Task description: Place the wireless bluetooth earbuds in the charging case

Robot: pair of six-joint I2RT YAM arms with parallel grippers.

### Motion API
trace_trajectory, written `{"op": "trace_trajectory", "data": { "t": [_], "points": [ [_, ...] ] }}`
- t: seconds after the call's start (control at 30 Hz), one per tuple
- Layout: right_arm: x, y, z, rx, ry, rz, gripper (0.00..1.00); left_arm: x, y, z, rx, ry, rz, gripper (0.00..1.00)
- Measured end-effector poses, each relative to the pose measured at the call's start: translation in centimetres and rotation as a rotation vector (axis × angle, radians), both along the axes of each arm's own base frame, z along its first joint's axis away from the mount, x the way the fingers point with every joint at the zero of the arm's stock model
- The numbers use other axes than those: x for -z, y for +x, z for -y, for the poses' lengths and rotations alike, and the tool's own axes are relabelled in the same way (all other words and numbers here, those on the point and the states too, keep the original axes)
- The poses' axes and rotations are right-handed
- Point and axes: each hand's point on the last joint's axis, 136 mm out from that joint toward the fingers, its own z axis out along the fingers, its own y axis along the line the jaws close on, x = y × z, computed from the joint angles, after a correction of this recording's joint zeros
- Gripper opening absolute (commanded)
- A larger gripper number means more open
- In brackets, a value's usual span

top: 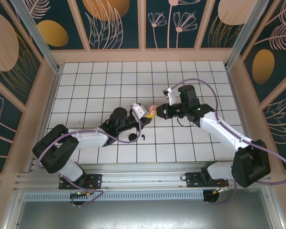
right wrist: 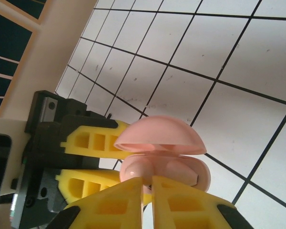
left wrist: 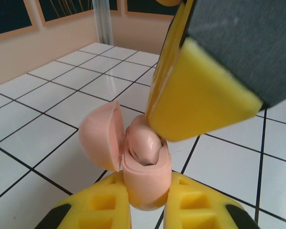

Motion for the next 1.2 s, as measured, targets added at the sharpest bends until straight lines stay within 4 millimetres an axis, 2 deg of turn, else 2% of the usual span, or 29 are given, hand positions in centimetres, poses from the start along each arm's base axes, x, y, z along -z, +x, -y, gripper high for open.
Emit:
{"op": "trace_trajectory", "data": {
  "t": [0.2,0.3,0.5,0.63,0.67,0.9,1.2],
  "points": [
    [-0.1,-0.1,0.0,-0.009,0.0,0.009,0.23,0.0,0.0,0.0,0.001,-0.001,0.0,0.07],
    [-0.8,-0.2,0.3,-0.012,0.005,0.035,0.28,-0.3,-0.2,0.2,0.017,-0.009,0.005,0.07],
    [-5.0,0.3,3.0,0.023,0.032,0.211,0.4,-1.0,-1.4,0.7,0.09,-0.026,0.022,0.07],
    [-7.2,-0.6,3.8,-0.052,-0.005,0.386,0.46,-1.7,-2.3,1.0,0.148,-0.023,0.059,0.08],
    [-7.5,-1.0,3.8,-0.09,-0.028,0.437,0.5,-1.8,-2.4,1.0,0.16,-0.019,0.067,0.08],
    [-5.8,-2.6,4.3,-0.322,-0.188,0.659,0.7,-1.9,-3.0,1.2,0.209,0.027,0.115,0.07],
    [-4.5,-3.4,2.9,-0.547,-0.291,0.857,0.73,-1.5,-3.3,1.2,0.229,0.054,0.132,0.07]
  ]
}}
